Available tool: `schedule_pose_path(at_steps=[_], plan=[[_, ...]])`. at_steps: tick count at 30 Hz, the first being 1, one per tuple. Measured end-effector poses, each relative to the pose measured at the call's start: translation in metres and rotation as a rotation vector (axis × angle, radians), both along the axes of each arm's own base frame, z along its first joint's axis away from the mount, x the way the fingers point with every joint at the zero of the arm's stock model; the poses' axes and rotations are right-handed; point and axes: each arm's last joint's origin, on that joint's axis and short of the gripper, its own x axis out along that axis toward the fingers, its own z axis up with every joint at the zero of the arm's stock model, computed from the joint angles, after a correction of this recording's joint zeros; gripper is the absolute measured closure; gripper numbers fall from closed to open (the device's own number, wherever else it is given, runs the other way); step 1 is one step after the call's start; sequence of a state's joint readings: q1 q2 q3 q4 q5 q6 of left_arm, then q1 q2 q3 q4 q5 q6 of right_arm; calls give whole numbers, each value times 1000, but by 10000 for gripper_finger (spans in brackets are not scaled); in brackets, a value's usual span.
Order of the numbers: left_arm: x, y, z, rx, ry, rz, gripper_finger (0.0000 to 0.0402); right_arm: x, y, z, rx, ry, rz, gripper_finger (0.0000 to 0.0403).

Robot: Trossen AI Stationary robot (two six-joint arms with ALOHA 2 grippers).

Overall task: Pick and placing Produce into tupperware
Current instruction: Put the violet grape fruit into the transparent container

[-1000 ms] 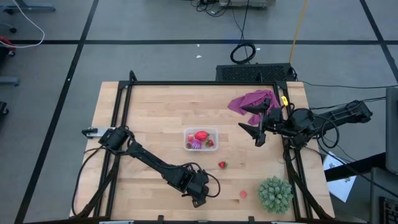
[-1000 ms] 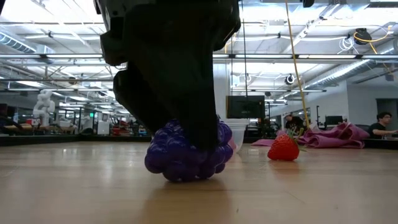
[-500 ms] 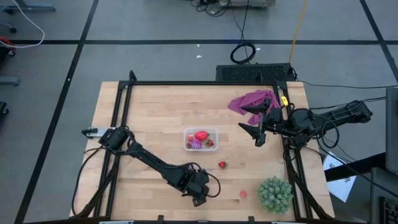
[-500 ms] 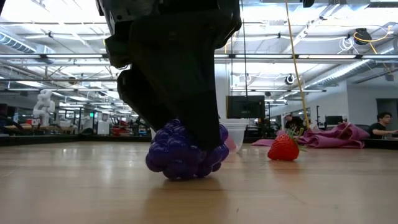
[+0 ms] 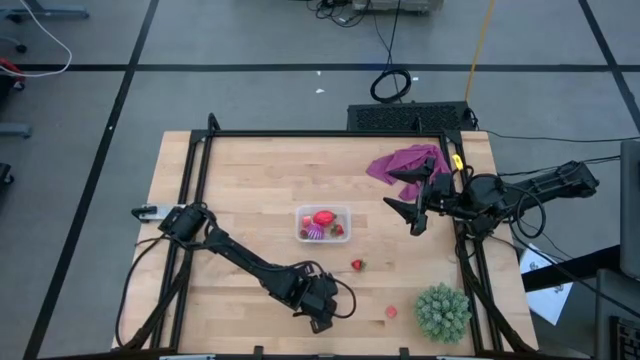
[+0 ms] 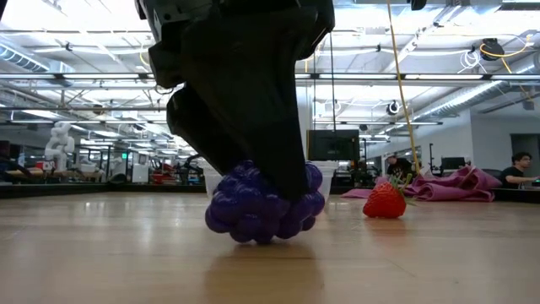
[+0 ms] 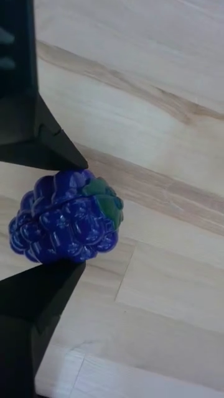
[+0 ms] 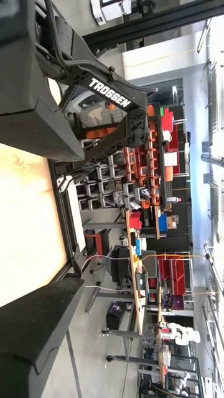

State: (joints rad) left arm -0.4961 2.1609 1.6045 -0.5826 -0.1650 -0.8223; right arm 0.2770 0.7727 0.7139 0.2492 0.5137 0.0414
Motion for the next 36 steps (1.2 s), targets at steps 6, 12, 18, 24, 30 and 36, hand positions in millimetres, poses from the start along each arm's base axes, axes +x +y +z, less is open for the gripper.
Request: schedule_pose_path(at_steps=[6,12,18,24,30,36], plan=[[3,-2,9,9,-12,-45,177,0,0,0,0,0,0,86],[5,0,44,109,46,-107,177,0,0,0,0,0,0,86],[3,19,93,333,113,-160,176,0,0,0,0,0,0,86],[7,61,135,491,161,-139,176,0,0,0,0,0,0,86],[17,115,145,545,242,-113,176,0,0,0,0,0,0,86],[25,162,136,520,300,-72,176,0,0,0,0,0,0,86]])
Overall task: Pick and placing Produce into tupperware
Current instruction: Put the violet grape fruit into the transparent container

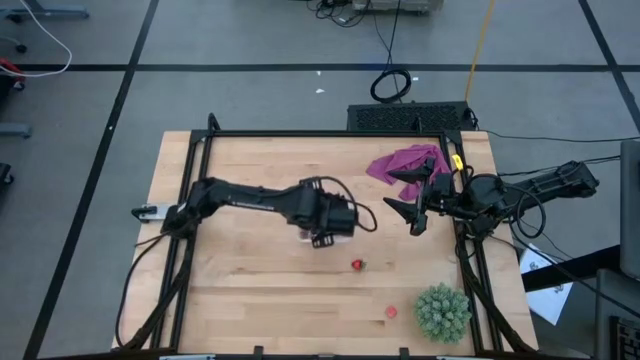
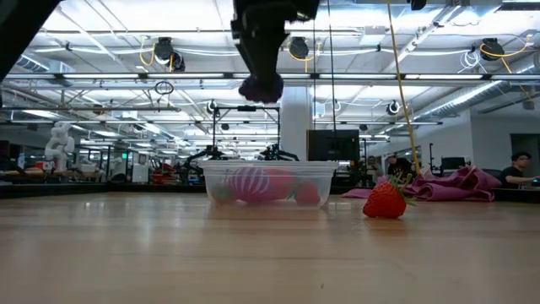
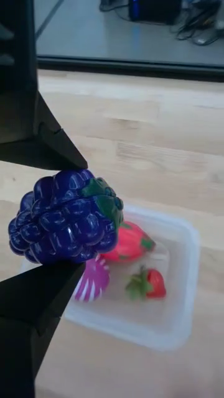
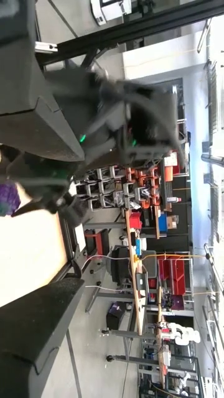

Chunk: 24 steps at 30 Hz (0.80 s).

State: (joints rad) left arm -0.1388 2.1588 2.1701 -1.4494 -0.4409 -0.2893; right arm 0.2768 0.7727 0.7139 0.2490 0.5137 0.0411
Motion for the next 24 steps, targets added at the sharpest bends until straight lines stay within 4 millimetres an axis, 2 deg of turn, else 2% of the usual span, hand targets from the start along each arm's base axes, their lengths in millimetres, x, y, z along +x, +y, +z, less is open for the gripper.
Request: schedule_pose_path(at_steps=[5,15,24], plan=[[3,12,-15,-13,32,-4,176,0,0,0,-6,3,0,86],[7,11,-55,-44,65,-56,176,0,0,-1,-9,9,0,86],[14,13,-85,-98,5,-101,176,0,0,-1,-10,9,0,86]])
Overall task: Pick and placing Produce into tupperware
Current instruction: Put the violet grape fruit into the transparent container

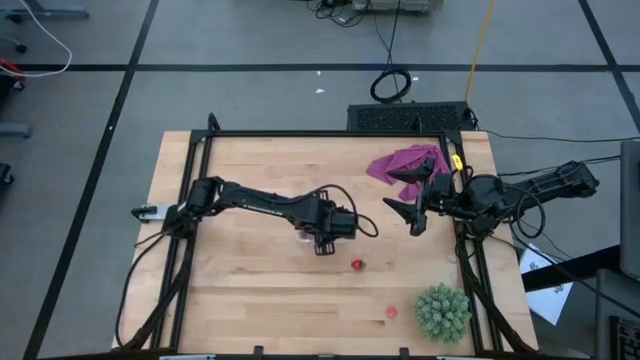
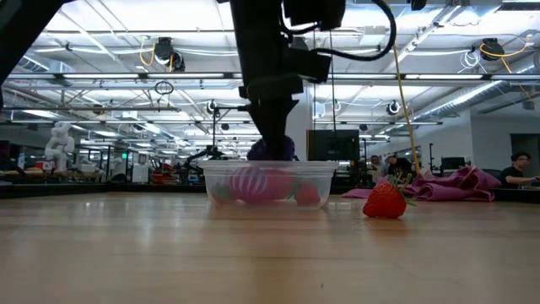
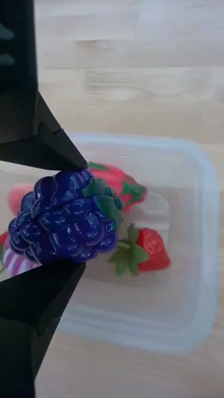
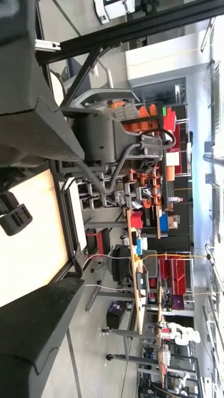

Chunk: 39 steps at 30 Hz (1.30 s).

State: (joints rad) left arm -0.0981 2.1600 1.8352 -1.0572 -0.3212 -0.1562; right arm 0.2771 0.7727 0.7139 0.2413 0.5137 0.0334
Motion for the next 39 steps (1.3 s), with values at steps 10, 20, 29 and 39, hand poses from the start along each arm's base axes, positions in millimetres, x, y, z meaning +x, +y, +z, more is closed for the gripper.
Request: schedule_pose_path(at_steps=[10,20,29,39], plan=[[7,2,-1,-45,-67,-12,176,0,0,0,0,0,-1,86],[11,-5,-1,-91,-105,-37,176,0,0,0,0,0,-1,86],[12,-5,0,-110,-119,-41,176,0,0,0,0,0,-1,86],[12,-5,0,-121,-122,-42,176,0,0,0,0,0,-1,86]])
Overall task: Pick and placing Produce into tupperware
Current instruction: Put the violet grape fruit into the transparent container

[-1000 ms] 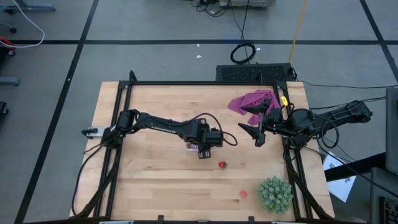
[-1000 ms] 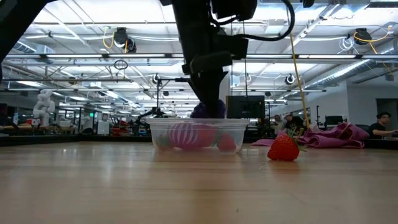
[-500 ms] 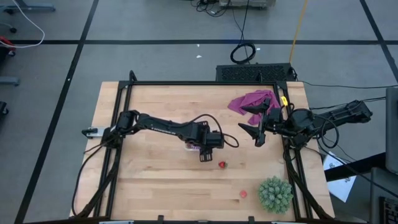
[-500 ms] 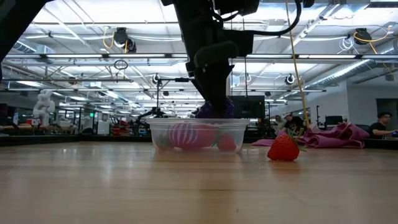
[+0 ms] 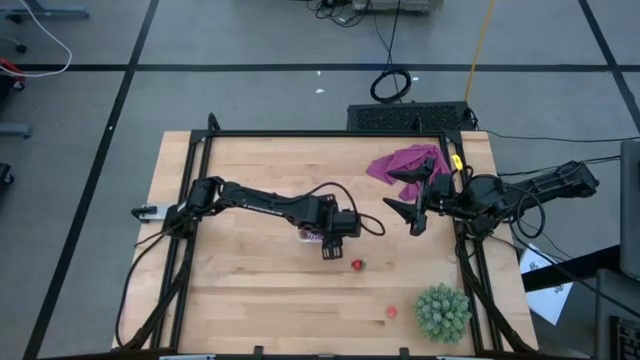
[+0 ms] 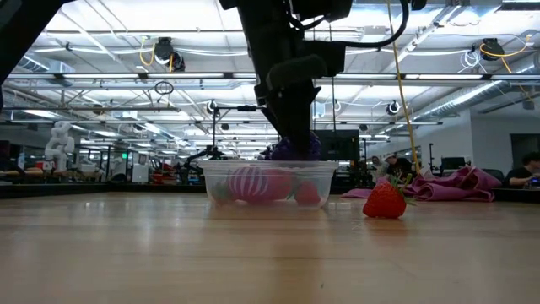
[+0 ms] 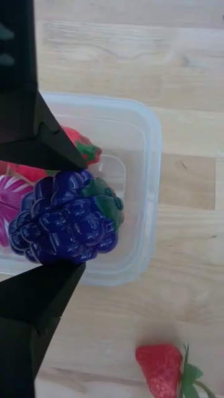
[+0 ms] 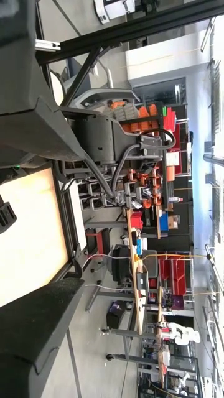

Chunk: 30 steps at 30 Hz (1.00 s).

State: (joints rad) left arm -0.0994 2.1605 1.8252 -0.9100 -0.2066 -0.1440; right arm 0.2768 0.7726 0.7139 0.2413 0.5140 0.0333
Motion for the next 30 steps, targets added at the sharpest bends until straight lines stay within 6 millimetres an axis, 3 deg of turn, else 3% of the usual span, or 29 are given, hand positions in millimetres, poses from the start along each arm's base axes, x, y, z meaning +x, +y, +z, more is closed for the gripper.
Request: schedule_pose_path(at_steps=[16,23,30], plan=[[4,4,1,-3,-37,9,176,0,0,0,5,-1,0,86],[-3,5,-16,-5,11,30,176,0,0,0,1,0,0,86],[-3,5,-17,-4,10,32,176,0,0,0,0,0,0,86]])
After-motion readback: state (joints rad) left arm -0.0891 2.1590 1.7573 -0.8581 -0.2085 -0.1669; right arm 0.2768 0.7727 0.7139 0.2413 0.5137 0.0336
